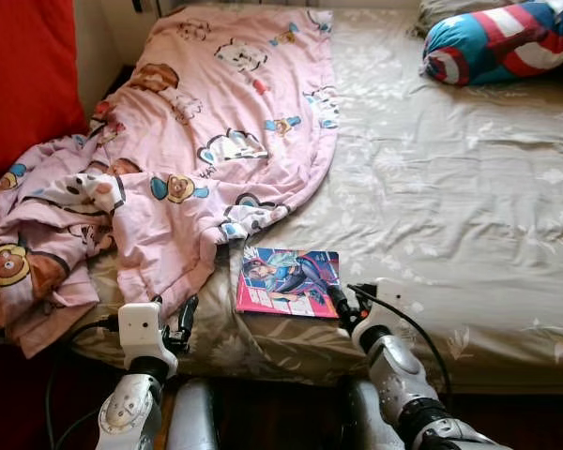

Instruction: Clean up the room

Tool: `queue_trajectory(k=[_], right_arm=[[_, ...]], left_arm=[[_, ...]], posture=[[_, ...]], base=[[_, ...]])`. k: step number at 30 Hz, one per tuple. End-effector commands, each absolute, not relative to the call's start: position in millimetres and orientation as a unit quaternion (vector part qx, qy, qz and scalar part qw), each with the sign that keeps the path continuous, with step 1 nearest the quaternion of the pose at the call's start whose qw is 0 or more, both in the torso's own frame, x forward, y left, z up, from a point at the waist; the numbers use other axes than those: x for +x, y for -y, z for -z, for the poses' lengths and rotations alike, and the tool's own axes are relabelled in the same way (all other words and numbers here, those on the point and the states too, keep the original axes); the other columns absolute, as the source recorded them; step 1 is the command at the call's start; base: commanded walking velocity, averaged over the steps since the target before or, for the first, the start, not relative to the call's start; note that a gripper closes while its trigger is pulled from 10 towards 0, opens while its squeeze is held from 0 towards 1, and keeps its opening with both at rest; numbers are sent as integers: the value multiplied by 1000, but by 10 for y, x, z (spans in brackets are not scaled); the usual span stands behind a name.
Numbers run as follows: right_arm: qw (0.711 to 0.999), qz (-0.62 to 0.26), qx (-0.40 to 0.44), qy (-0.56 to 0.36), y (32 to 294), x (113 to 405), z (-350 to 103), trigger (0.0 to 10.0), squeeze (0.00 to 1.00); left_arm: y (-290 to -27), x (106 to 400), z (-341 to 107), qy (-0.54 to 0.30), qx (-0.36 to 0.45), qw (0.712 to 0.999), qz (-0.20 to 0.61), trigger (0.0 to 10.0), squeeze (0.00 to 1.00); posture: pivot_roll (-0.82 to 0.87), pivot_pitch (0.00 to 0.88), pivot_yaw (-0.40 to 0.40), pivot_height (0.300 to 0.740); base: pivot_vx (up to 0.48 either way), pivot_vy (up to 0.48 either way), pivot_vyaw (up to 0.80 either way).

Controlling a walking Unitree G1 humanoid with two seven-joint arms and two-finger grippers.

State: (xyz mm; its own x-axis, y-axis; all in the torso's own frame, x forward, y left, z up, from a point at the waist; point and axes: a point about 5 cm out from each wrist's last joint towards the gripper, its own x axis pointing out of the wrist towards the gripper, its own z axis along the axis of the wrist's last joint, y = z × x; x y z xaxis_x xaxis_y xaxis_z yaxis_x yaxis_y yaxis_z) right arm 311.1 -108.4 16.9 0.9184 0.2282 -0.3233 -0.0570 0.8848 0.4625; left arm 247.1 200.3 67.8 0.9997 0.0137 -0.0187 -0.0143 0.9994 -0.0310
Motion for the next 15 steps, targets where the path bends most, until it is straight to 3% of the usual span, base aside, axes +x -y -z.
queue_trajectory(k=[1,4,5,6,7,15], right_arm=[[944,-63,251,-206,1074,3077,-114,10000,1000],[939,-48,273,-204,1074,3093,-123,10000,1000],[939,-49,275,-199,1073,3106,-141,10000,318],[940,-50,276,-195,1073,3115,-153,10000,318],[943,-48,277,-180,1083,3144,-193,10000,0],[947,-56,286,-134,1130,3227,-321,10000,0]], left_arm=[[-2025,2408,-675,-18,-2,1000,-9,10000,0],[-2063,2328,-714,-18,4,1000,-16,10000,0],[-2077,2299,-719,-19,6,1000,-17,10000,0],[-2085,2279,-723,-21,7,1000,-18,10000,0],[-2113,2230,-719,-26,12,999,-22,10000,0],[-2163,2055,-748,-40,16,998,-36,10000,0]], posture=[[170,281,-21,593],[204,308,-14,593],[214,319,-10,593],[214,319,-10,593],[223,333,-7,593],[236,370,-3,593]], base=[[0,0,0],[0,0,0],[0,0,0],[0,0,0],[0,0,0],[0,0,0]])
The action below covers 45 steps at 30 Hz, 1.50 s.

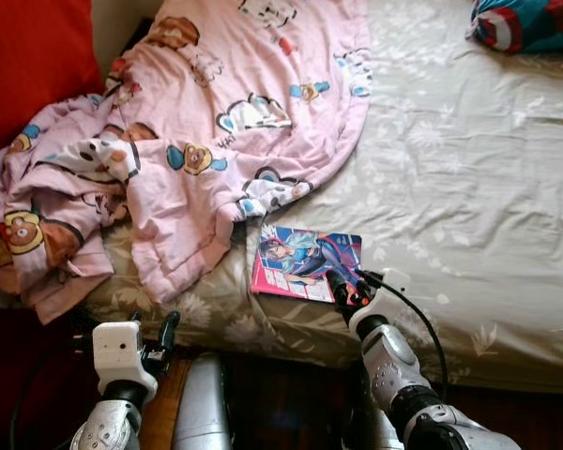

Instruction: Clean up the room

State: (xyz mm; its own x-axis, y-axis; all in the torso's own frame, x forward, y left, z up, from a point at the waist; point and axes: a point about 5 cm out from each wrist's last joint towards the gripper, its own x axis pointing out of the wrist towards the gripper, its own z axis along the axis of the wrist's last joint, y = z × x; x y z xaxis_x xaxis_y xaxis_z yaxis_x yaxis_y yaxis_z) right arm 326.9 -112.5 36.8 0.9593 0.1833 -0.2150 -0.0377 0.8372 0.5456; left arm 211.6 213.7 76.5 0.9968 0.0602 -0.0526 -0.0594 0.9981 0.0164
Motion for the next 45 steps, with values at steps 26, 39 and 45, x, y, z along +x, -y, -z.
queue_trajectory(k=[26,39,45], right_arm=[[934,-27,333,-125,1300,3113,-197,10000,0],[876,-33,449,-174,1274,2866,75,10000,0],[873,-33,450,-184,1285,2833,110,10000,0]], left_arm=[[-2176,1963,-794,-57,21,998,-36,10000,0],[-2180,1872,-798,-67,26,997,-31,10000,0],[-2178,1822,-801,-73,29,997,-28,10000,0]], posture=[[256,386,17,593],[269,411,33,593],[276,430,43,593]], base=[[0,0,0],[0,0,0],[0,0,0]])
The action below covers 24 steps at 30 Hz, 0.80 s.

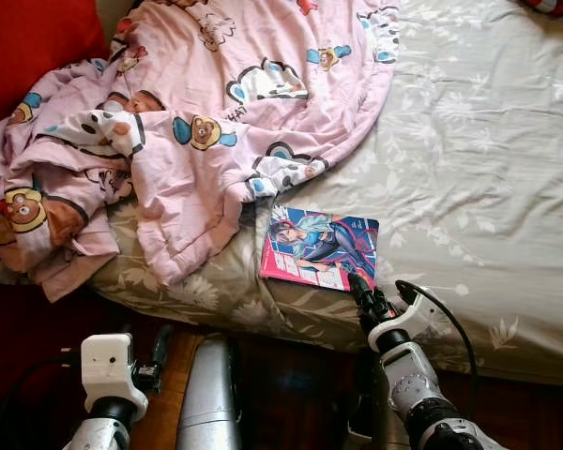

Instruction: Clean up the room

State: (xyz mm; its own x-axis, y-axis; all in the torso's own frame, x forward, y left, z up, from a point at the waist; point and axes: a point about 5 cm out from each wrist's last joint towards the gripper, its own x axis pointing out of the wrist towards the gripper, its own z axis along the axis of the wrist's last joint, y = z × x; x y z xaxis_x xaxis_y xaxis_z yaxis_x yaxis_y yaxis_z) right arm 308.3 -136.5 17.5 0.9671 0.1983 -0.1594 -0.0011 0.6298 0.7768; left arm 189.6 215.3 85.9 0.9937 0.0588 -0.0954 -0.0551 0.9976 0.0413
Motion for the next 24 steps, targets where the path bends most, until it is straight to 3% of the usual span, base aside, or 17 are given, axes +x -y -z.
queue_trajectory(k=[1,18,19,20,21,24], right_arm=[[873,-32,451,-184,1290,2838,106,10000,0],[856,-96,481,-166,1081,2961,-48,10000,0],[855,-98,482,-166,1073,2954,-44,8863,0],[854,-100,483,-166,1068,2948,-40,3333,0],[853,-100,484,-166,1066,2944,-37,1216,0],[853,-100,485,-165,1084,2941,-34,0,0]], left_arm=[[-2177,1813,-800,-74,29,996,-27,10000,0],[-2197,1796,-813,-80,36,996,-26,10000,0],[-2196,1795,-810,-81,37,996,-26,10000,0],[-2195,1796,-809,-81,38,996,-25,10000,0],[-2194,1799,-809,-82,38,996,-24,10000,0],[-2193,1818,-806,-81,39,996,-24,10000,0]], posture=[[277,430,44,593],[288,434,50,593],[287,434,50,593],[287,434,51,593],[288,435,50,593],[284,429,48,593]], base=[[0,0,0],[0,0,0],[0,0,0],[0,0,0],[0,0,0],[0,0,0]])
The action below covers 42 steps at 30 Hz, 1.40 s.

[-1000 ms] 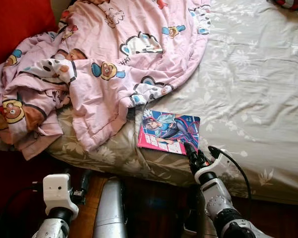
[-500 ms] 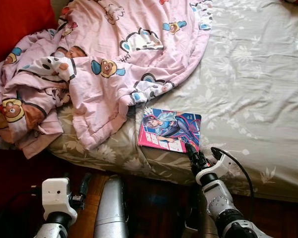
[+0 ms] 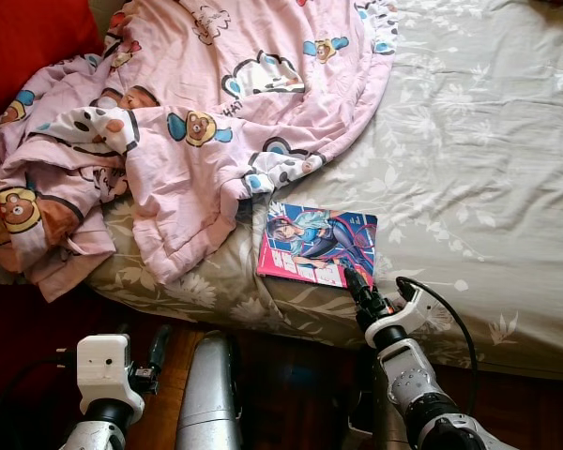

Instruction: Clean up the room

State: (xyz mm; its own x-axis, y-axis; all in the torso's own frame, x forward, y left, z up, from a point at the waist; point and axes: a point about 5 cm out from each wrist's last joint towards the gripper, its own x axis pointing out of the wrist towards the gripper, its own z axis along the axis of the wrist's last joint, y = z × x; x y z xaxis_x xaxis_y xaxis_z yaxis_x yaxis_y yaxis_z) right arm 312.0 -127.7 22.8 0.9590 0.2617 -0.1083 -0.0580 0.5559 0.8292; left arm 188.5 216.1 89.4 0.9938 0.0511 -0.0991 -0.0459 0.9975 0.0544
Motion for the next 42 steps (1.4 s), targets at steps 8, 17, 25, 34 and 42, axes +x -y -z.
queue_trajectory(k=[8,17,25,34,42], right_arm=[[859,-96,477,-161,1130,2958,-46,0,0],[871,-99,465,-121,1155,3077,-186,0,0],[894,-70,438,-65,1286,3163,-317,0,0],[911,-48,409,-6,1494,3243,-485,0,0],[911,-48,409,-6,1494,3243,-485,0,0]], left_arm=[[-2177,1863,-788,-80,40,996,-21,10000,0],[-2187,1977,-764,-78,41,996,-23,10000,0],[-2165,2179,-733,-65,45,997,-19,10000,0],[-2065,2381,-710,-52,41,998,-4,10000,0],[-2065,2381,-710,-52,41,998,-4,10000,0]], posture=[[279,414,46,593],[255,419,46,593],[205,310,35,593],[172,256,21,593],[172,256,21,593]], base=[[0,0,0],[0,0,0],[0,0,0],[0,0,0],[0,0,0]])
